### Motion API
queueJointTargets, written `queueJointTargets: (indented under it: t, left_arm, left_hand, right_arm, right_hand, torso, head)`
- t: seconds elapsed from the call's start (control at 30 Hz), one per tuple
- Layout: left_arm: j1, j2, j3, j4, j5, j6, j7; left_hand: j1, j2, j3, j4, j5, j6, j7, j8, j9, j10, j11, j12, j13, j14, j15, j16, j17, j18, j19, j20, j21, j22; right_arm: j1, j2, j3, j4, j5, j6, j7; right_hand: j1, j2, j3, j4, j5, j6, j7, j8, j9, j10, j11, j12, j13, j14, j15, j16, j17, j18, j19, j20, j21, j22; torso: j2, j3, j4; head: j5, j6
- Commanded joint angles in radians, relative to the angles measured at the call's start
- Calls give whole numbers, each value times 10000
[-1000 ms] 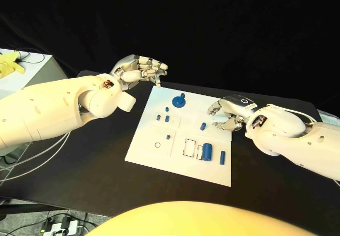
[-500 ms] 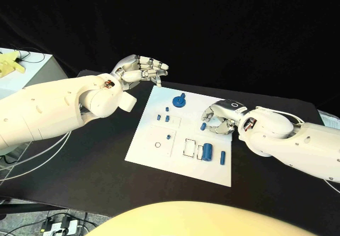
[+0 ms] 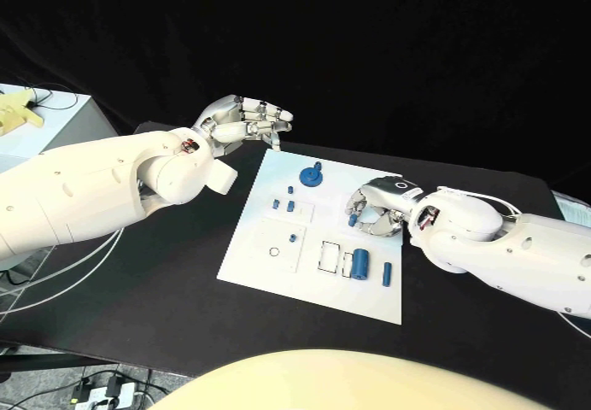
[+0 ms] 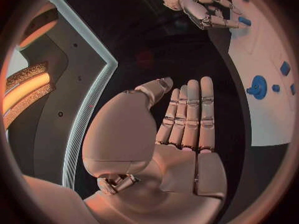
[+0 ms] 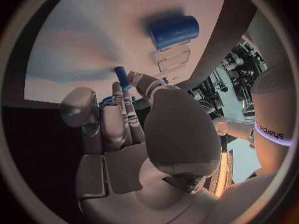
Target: Assemble the parts on the task board
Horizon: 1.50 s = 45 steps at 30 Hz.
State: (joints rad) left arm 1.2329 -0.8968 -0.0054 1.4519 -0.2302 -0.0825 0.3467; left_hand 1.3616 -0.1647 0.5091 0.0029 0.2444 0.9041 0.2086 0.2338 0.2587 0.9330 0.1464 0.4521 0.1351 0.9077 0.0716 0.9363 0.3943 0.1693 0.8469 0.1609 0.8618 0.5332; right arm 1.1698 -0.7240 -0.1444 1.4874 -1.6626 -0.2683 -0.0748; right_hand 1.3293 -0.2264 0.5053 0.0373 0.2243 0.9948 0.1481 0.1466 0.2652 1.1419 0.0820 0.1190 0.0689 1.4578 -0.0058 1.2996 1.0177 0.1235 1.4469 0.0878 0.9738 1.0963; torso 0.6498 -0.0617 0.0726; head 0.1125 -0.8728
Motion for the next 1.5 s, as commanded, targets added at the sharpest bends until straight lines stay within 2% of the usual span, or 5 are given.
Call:
queueJointTargets:
  t: [0.03,0.6,0.9,1.07,1.5]
  left_arm:
    - [5,10,6,21,-3,139,46]
    - [5,-1,6,18,-6,152,3]
    - [5,-12,6,20,-14,162,-8]
    - [5,-28,5,14,-15,172,-8]
    - [5,-63,3,9,-16,216,-25]
  left_hand:
    - [-50,31,-42,7,19,-71,-10,-38,-9,-58,-21,2,-12,-9,59,-43,-11,137,13,80,-66,-12]
    - [-49,38,-59,20,17,-88,-4,-27,-17,-84,-14,24,-11,-21,67,-44,-18,139,21,90,-105,-41]
    - [-43,42,-61,22,18,-92,-3,-22,-19,-90,-14,32,-11,-24,67,-44,-20,140,25,92,-115,-49]
    - [-43,42,-61,22,18,-92,-3,-22,-19,-90,-14,32,-11,-24,67,-44,-20,140,25,92,-115,-49]
    - [-38,40,-67,23,18,-97,-2,-18,-22,-99,-12,40,-11,-30,69,-46,-23,141,29,94,-127,-58]
  right_arm:
    - [-11,59,-1,-63,-5,195,151]
    - [-56,166,-3,-130,-152,-22,-92]
    - [-85,99,-4,0,-88,-866,-418]
    - [-89,-181,35,464,55,-1407,-545]
    - [41,-633,322,1927,336,-1913,-605]
  right_hand:
    - [3,35,116,12,-47,101,-10,50,21,79,24,-48,-19,135,-2,56,27,-124,55,-21,82,28]
    - [121,404,931,-29,-644,944,-171,556,344,1001,-181,-74,54,176,-153,287,255,-234,166,-127,818,694]
    - [234,764,1213,-201,-841,1164,-274,918,678,1461,-308,-124,124,238,-258,461,472,-356,300,-222,1522,1289]
    - [150,698,1465,-390,-320,1070,-263,1089,943,1640,-320,-276,164,232,-269,492,460,-418,348,-250,1869,1597]
    - [107,663,1547,-465,-222,1055,-269,1159,1046,1707,-329,-330,182,239,-276,523,495,-493,429,-256,2275,1923]
  torso:
    - [8,0,6]
    - [1,4,-4]
    - [-3,-4,-14]
    - [-3,3,4]
    - [7,-5,-18]
  head:
    - [-5,2]
    - [-23,2]
    - [-33,2]
    - [-3,2]
    - [144,2]
